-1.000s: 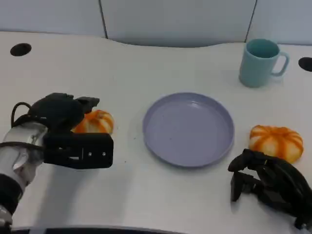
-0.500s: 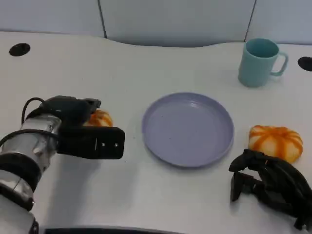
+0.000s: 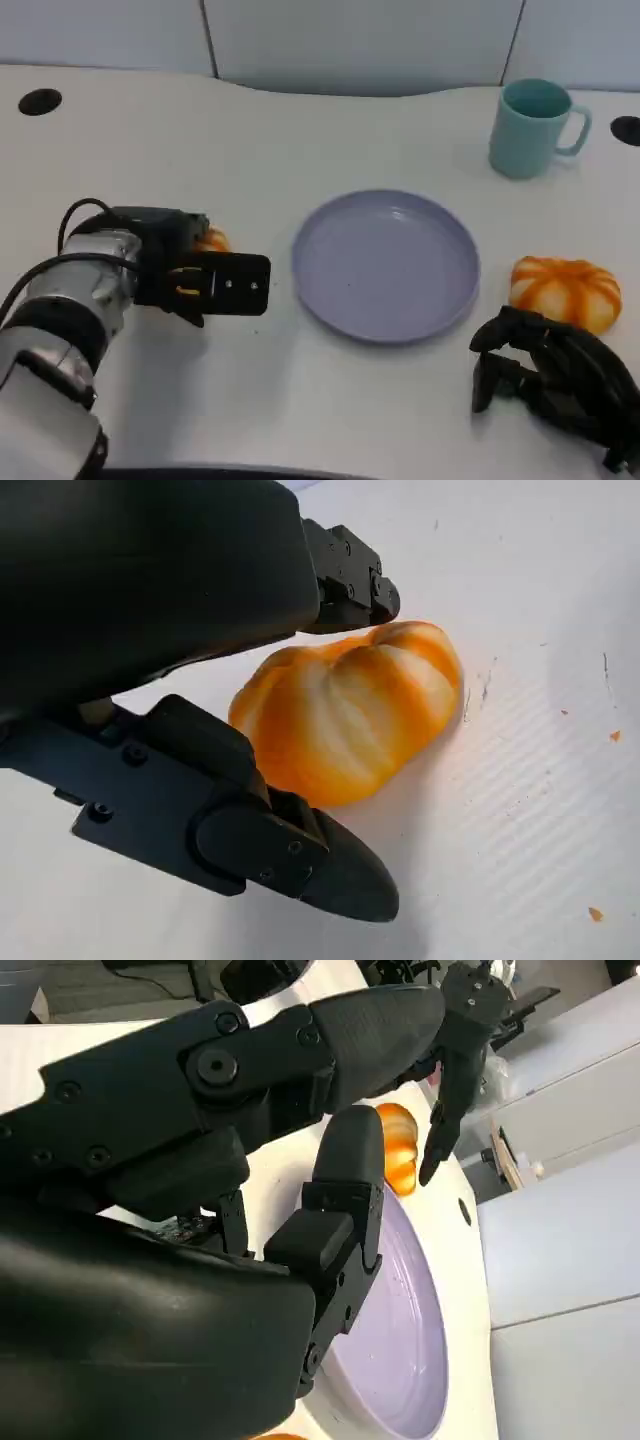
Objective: Grasp the bread from the table and place it into the plate.
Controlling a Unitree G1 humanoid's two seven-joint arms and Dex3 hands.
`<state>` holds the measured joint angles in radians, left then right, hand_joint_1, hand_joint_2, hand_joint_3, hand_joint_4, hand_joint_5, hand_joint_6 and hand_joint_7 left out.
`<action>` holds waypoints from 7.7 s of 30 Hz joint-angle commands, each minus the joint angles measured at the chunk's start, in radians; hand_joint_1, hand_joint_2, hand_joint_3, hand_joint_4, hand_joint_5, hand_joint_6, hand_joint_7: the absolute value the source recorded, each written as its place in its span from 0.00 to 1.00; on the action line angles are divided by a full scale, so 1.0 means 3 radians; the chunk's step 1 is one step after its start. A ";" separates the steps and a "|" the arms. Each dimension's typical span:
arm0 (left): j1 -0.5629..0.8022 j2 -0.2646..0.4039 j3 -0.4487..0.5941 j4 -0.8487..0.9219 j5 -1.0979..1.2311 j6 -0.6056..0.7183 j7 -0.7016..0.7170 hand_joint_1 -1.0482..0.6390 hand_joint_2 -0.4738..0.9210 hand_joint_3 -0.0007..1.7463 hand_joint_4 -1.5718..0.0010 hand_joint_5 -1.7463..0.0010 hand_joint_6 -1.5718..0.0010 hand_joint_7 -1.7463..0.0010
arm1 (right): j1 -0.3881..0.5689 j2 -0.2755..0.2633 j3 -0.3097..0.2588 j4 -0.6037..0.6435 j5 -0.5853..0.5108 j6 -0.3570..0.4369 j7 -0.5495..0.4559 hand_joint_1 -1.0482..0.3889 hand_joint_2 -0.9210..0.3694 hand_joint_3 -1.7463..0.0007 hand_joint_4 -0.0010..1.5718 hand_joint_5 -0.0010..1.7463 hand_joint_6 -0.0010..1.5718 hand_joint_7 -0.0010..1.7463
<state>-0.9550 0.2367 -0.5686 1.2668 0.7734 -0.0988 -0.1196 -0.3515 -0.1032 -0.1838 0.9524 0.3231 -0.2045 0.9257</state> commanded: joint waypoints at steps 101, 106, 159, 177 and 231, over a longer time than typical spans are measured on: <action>-0.0448 -0.0705 -0.0428 0.0157 0.0242 -0.1097 0.1725 0.41 0.95 0.07 0.45 0.00 0.53 0.32 | 0.0014 0.0095 -0.0021 0.0243 0.0040 0.0098 0.0055 0.37 0.00 0.97 0.39 0.93 0.50 0.52; -0.0476 -0.0733 -0.0490 0.0186 0.0279 -0.1028 0.1670 0.38 0.96 0.04 0.47 0.00 0.50 0.48 | 0.0027 0.0099 -0.0019 0.0211 0.0042 0.0105 0.0068 0.37 0.00 0.96 0.39 0.94 0.50 0.52; -0.0513 -0.0804 -0.0194 0.0144 -0.0073 -0.0935 0.0723 0.07 1.00 0.13 1.00 0.74 1.00 0.72 | 0.0034 0.0084 -0.0005 0.0173 0.0047 0.0108 0.0052 0.36 0.00 0.96 0.40 0.93 0.50 0.51; 0.0510 -0.0582 0.1331 -0.0458 -0.1977 -0.1983 -0.0253 0.13 1.00 0.15 1.00 0.42 0.97 0.59 | -0.0021 0.0047 -0.0029 0.0304 0.0040 0.0070 0.0043 0.38 0.00 0.95 0.37 0.95 0.50 0.52; 0.3128 -0.0840 0.2609 -0.2803 -0.4202 -0.0263 -0.1534 0.22 1.00 0.06 0.74 0.00 0.82 0.08 | -0.0014 -0.0035 -0.0055 0.0284 0.0004 0.0000 0.0055 0.35 0.00 0.92 0.39 0.89 0.49 0.53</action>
<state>0.0054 -0.0335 0.1934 0.3783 -0.4845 -0.1496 -0.5578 -0.3862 -0.0903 -0.1956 1.0166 0.3380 -0.2186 0.9501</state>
